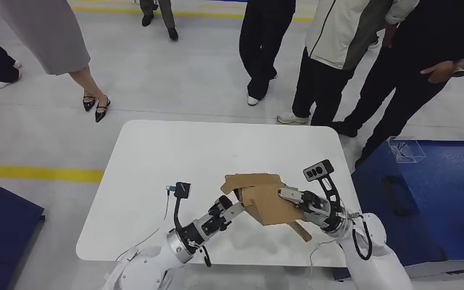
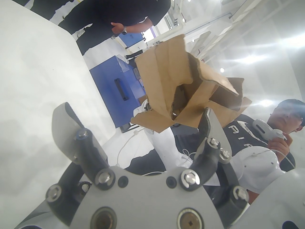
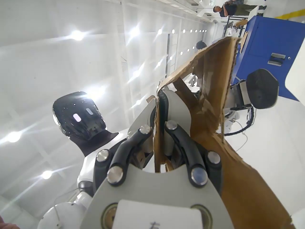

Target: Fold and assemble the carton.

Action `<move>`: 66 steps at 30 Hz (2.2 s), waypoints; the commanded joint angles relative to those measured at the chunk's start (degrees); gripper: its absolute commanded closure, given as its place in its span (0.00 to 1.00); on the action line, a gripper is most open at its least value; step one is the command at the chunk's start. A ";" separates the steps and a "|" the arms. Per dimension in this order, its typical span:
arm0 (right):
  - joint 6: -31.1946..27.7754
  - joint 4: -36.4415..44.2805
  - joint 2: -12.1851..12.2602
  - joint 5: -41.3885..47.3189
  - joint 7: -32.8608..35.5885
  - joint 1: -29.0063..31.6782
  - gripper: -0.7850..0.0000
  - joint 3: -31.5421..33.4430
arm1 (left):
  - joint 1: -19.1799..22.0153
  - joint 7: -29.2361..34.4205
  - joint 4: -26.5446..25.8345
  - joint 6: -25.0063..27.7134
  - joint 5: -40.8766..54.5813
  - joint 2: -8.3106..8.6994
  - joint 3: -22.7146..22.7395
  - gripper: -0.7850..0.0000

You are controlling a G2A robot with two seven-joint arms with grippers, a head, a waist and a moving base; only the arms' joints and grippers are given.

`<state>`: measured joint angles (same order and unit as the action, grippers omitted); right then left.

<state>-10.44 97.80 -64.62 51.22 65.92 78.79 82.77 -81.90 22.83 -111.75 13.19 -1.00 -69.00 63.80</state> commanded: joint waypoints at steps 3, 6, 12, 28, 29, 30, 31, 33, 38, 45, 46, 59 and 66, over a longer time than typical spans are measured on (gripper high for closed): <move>-2.29 -0.25 0.07 0.39 0.02 -0.09 1.00 1.67 | -0.23 -0.36 0.07 1.07 2.22 -0.01 0.83 0.00; -0.17 -0.69 0.07 2.18 -0.82 0.21 1.00 1.88 | -0.87 -0.48 -0.56 3.95 2.06 0.08 1.47 0.00; 12.70 -1.13 -0.04 12.71 0.91 0.11 1.00 0.34 | 0.04 1.49 2.68 5.34 11.24 -0.08 2.15 0.00; 21.71 -1.28 -0.09 17.52 -0.87 -0.01 1.00 -1.01 | 0.66 2.52 3.56 4.90 13.97 -0.14 2.13 0.00; 22.07 -1.29 -0.12 17.93 -1.18 0.13 1.00 -1.18 | 0.66 2.52 3.56 4.90 13.97 -0.14 2.13 0.00; 23.97 -1.05 -0.32 21.06 -2.97 0.56 1.00 -1.80 | 0.66 2.52 3.56 4.90 13.97 -0.14 2.13 0.00; 25.75 -0.49 -0.54 24.71 -5.08 0.71 1.00 -2.23 | 0.66 2.52 3.56 4.90 13.97 -0.14 2.13 0.00; 29.44 -0.12 -0.92 31.61 -10.00 0.89 1.00 -3.00 | 0.66 2.52 3.56 4.90 13.97 -0.14 2.13 0.00; 37.04 -0.30 -1.65 44.78 -20.20 1.23 1.00 -5.20 | 0.66 2.52 3.56 4.90 13.97 -0.14 2.13 0.00; 43.35 1.49 -1.90 48.41 -27.69 2.20 1.00 -7.68 | 1.68 1.15 3.12 4.20 13.20 -0.21 2.91 0.00; 43.39 1.90 -1.91 47.83 -27.73 2.45 1.00 -7.83 | 2.18 0.70 3.11 4.43 12.88 -0.22 3.37 0.00; 41.84 2.76 -1.81 42.17 -25.06 3.23 1.00 -6.45 | 2.97 4.37 2.37 9.78 17.14 -0.53 2.51 0.00; 42.35 1.83 -1.81 41.27 -24.61 2.83 1.00 -6.00 | 2.96 5.86 1.17 9.88 18.03 -0.57 2.19 0.00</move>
<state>31.98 99.69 -66.41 92.35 41.27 81.59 76.72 -79.02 28.72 -110.57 23.06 17.12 -69.58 65.89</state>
